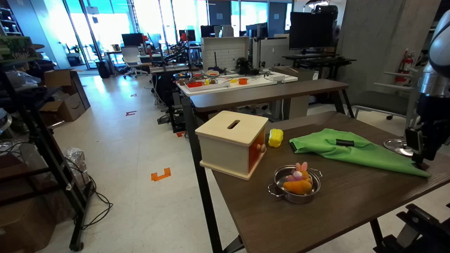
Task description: Fold the green rag in half
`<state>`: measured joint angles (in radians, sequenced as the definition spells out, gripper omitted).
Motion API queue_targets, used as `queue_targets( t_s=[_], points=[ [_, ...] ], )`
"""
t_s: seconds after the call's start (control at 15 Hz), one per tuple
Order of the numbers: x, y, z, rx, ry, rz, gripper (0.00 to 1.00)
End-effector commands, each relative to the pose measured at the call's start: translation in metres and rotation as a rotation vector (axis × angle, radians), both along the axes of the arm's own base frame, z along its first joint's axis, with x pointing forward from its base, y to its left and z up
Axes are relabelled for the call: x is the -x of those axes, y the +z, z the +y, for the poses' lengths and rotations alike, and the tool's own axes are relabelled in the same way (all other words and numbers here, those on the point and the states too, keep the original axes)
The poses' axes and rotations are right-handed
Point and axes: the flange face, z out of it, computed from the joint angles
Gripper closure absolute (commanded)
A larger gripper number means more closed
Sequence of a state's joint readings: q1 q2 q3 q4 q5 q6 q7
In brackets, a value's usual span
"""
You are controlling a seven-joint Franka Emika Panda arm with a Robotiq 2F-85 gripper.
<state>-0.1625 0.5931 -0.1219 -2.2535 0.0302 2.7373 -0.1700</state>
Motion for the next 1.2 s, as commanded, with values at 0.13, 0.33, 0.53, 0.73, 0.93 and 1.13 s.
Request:
queue_targets(
  t_s=[0.13,0.33,0.53,0.73,0.93,1.13],
  points=[
    [-0.021,-0.014,0.011,0.042,0.08,0.001,1.0],
    [-0.027,-0.011,0.019,0.044,0.105,-0.003,0.74],
    [-0.028,-0.002,0.022,0.034,0.113,-0.021,0.55],
    [-0.024,0.004,0.021,0.022,0.106,-0.027,0.34],
    [-0.02,0.011,0.021,0.013,0.106,-0.04,0.1],
    [-0.014,0.02,0.023,-0.003,0.109,-0.048,0.0]
  ],
)
